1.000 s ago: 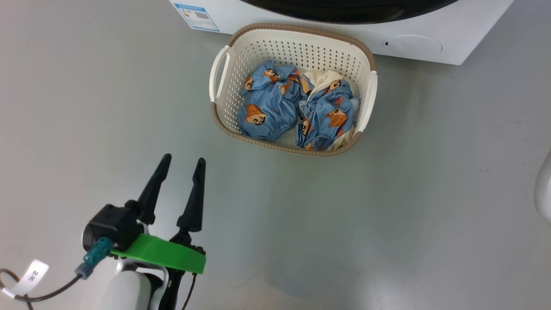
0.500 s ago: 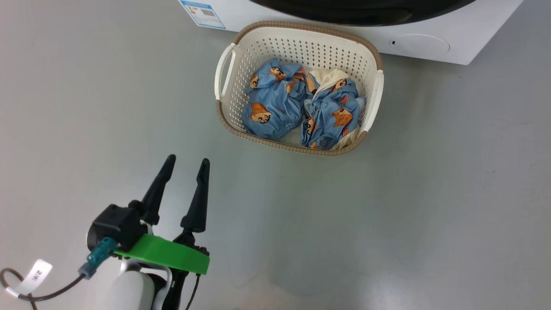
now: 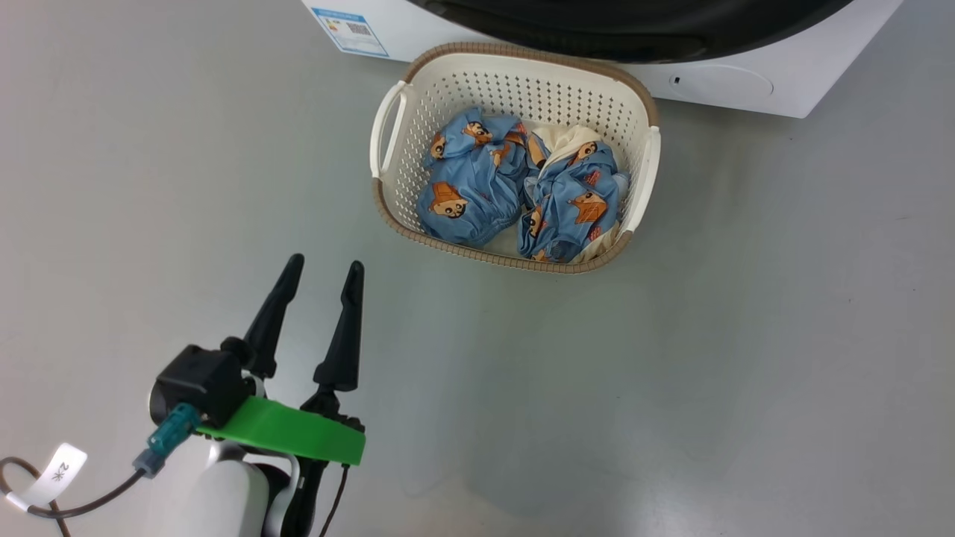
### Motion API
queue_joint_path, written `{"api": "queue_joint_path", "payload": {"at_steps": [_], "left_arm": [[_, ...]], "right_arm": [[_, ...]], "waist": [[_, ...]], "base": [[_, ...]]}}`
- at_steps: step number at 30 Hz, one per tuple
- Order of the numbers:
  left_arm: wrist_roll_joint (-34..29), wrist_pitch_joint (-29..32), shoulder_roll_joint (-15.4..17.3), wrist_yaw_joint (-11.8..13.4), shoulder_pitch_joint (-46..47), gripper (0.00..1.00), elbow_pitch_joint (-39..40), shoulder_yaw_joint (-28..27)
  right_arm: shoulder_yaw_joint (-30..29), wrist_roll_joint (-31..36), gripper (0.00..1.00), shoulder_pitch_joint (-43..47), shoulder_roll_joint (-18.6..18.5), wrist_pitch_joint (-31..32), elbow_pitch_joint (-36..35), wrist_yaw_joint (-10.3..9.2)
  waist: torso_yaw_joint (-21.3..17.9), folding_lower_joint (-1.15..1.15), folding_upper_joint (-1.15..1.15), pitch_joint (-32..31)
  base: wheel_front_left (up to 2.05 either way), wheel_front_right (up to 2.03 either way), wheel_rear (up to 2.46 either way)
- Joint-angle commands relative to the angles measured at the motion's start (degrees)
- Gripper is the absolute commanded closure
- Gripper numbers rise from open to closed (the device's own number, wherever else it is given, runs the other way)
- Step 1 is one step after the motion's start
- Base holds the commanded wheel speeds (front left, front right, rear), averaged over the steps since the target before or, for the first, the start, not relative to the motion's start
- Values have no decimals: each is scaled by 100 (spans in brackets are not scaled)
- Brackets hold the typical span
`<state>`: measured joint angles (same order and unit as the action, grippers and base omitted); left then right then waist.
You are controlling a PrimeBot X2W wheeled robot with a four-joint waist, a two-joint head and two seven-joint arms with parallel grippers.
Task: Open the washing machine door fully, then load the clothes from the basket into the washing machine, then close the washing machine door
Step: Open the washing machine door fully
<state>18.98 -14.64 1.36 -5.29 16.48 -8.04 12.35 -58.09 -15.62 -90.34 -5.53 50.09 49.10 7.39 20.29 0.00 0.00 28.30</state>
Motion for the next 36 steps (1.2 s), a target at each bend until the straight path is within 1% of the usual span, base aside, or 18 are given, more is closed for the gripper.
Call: {"api": "queue_joint_path", "payload": {"at_steps": [1,9,19,27,32,33,36], "left_arm": [[-13,-36,152,25,30,0,158,-200],[-55,-36,152,34,29,0,212,-220],[-142,-36,152,26,-11,0,270,-299],[-218,-36,152,14,-80,0,283,-336],[-313,-36,152,-8,-169,0,282,-404],[-313,-36,152,-8,-169,0,282,-404],[-368,-36,152,-27,-225,0,277,-434]], "right_arm": [[144,39,100,-198,264,184,-55,10],[388,-181,100,-117,265,628,-46,10],[912,-593,100,407,265,1438,-250,10],[1352,-1434,100,781,265,2072,-309,10],[1802,-2093,100,1183,265,2471,-395,10],[1802,-2093,100,1183,265,2471,-395,10],[2142,-2515,100,1471,265,2655,-481,10]], "waist": [[-2,0,0,-9],[-29,0,0,-49],[-149,0,0,-189],[-226,0,0,-344],[-316,0,0,-517],[-316,0,0,-517],[-372,0,0,-635]], "base": [[0,0,0],[0,0,0],[0,0,0],[0,0,0],[0,0,0],[0,0,0],[0,0,0]]}}
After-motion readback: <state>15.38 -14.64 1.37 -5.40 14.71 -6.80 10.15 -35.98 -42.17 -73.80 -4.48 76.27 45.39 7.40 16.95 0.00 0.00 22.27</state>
